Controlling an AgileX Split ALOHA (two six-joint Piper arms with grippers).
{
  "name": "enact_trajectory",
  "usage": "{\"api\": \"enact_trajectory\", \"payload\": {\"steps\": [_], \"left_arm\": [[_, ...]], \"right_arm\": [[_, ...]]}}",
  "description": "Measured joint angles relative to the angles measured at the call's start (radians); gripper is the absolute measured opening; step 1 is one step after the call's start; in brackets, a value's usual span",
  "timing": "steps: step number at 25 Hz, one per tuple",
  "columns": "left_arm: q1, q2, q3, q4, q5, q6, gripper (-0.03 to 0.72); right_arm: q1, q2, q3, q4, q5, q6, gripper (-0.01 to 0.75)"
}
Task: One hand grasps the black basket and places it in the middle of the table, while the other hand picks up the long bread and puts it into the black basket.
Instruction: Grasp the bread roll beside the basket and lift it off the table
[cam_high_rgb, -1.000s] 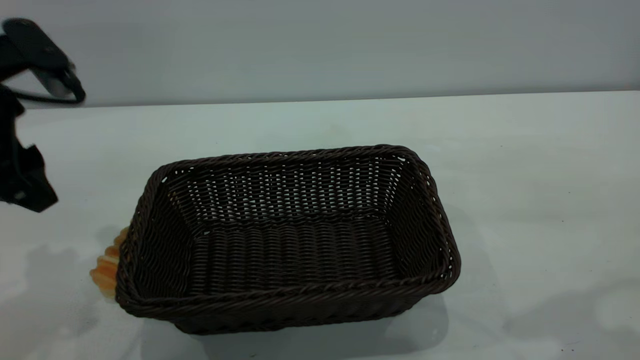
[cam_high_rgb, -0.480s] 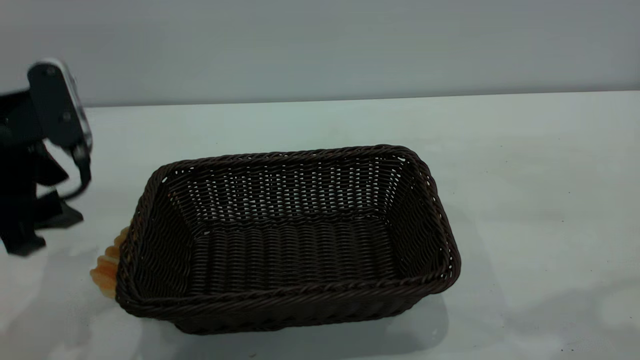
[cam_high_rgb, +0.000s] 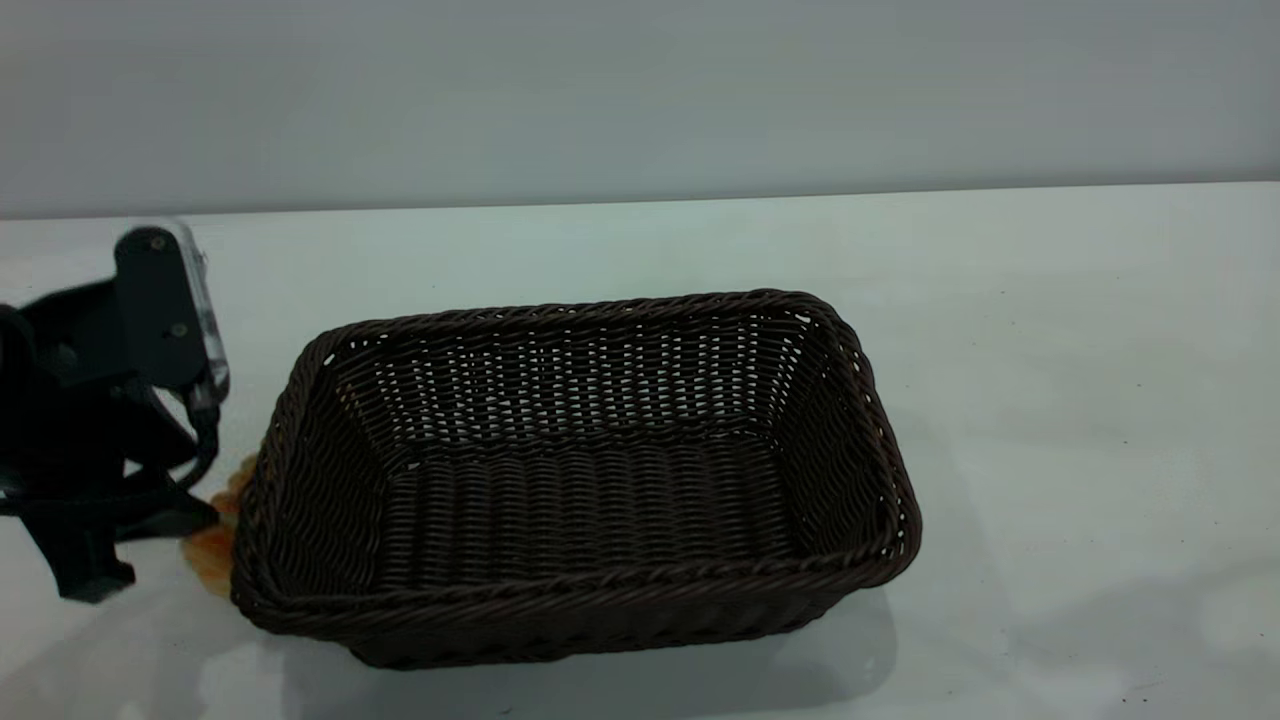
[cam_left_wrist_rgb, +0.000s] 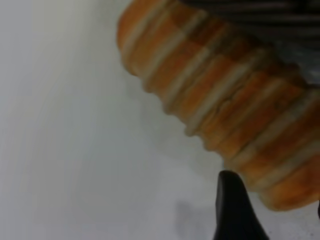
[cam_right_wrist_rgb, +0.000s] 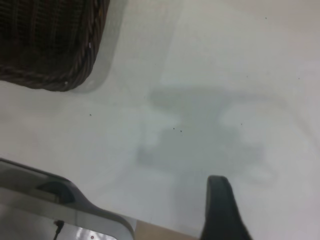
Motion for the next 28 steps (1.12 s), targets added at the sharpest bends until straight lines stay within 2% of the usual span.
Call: {"api": "enact_trajectory", "payload": {"steps": [13,18,22,25,28], "left_arm": [[0.000,0.130,-0.003,0.020,-0.075,-0.007,0.402],[0.000,0.145,-0.006,0.016,-0.087,0.001,0.298],[0.000,0.146,-0.007,-0.027,-0.090,0.037,0.154],[0.000,0.145,-0.007,-0.107,-0.090,0.073,0.064],[0.000,0.109,-0.007,-0.241,-0.064,0.094,0.044]], "right_arm": [[0.000,0.000,0.000,-0.001,0.015,0.001,0.491],[0.000,0.000,0.000,-0.001,0.022,0.004,0.491],[0.000,0.000,0.000,-0.001,0.022,0.007,0.491],[0.000,0.000,0.000,-0.001,0.022,0.008,0.491],[0.000,0.000,0.000,-0.001,0.027,0.008,0.491]]}}
